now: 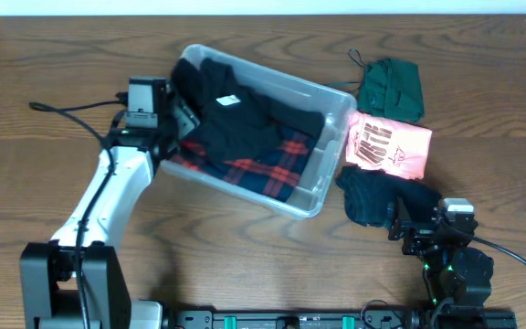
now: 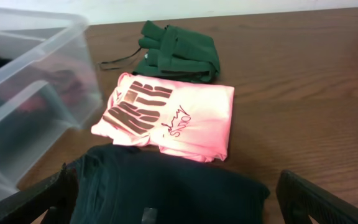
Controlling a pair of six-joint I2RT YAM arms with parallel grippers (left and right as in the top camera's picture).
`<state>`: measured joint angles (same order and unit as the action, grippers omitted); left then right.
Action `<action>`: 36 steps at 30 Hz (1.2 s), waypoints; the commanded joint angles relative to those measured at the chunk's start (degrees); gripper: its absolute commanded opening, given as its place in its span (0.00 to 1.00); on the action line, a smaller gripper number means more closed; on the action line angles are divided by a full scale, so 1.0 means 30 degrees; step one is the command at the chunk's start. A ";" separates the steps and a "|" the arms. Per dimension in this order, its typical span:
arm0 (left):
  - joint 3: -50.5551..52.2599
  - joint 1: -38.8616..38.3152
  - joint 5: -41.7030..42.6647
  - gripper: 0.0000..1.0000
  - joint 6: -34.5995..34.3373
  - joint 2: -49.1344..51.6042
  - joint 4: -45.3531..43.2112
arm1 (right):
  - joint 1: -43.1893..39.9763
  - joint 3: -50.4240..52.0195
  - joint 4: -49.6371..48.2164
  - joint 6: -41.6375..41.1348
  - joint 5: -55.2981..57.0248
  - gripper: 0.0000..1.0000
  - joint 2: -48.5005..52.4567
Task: Pack container
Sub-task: 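Release the black garment and press it down in the bin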
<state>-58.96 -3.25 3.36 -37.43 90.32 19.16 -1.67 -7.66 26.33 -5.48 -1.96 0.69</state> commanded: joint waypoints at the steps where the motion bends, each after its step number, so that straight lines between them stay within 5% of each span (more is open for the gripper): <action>1: 0.0328 0.0503 -0.1333 0.71 0.2222 0.0102 0.0554 | -0.0044 0.0058 0.0022 -0.0168 -0.0138 0.99 -0.0102; 11: 0.0095 0.0357 -0.1479 0.79 0.3672 -0.3191 -0.0350 | -0.0044 0.0058 0.0022 -0.0160 -0.0146 0.99 -0.0102; 19: -0.2535 0.0809 -0.0685 0.85 0.9719 -0.6105 -0.0823 | -0.0044 0.0058 0.0022 -0.0160 -0.0138 0.99 -0.0102; 25: -0.2543 0.2149 -0.0911 0.85 1.4936 -0.4546 0.2011 | -0.0044 0.0058 0.0022 -0.0160 -0.0138 0.99 -0.0102; 36: -0.2543 0.3009 -0.0692 0.84 1.8935 -0.0998 0.4036 | -0.0044 0.0058 0.0022 -0.0168 -0.0138 0.99 -0.0102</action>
<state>-66.72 5.63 1.21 13.52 86.19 30.37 -1.67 -7.66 26.33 -5.48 -1.96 0.69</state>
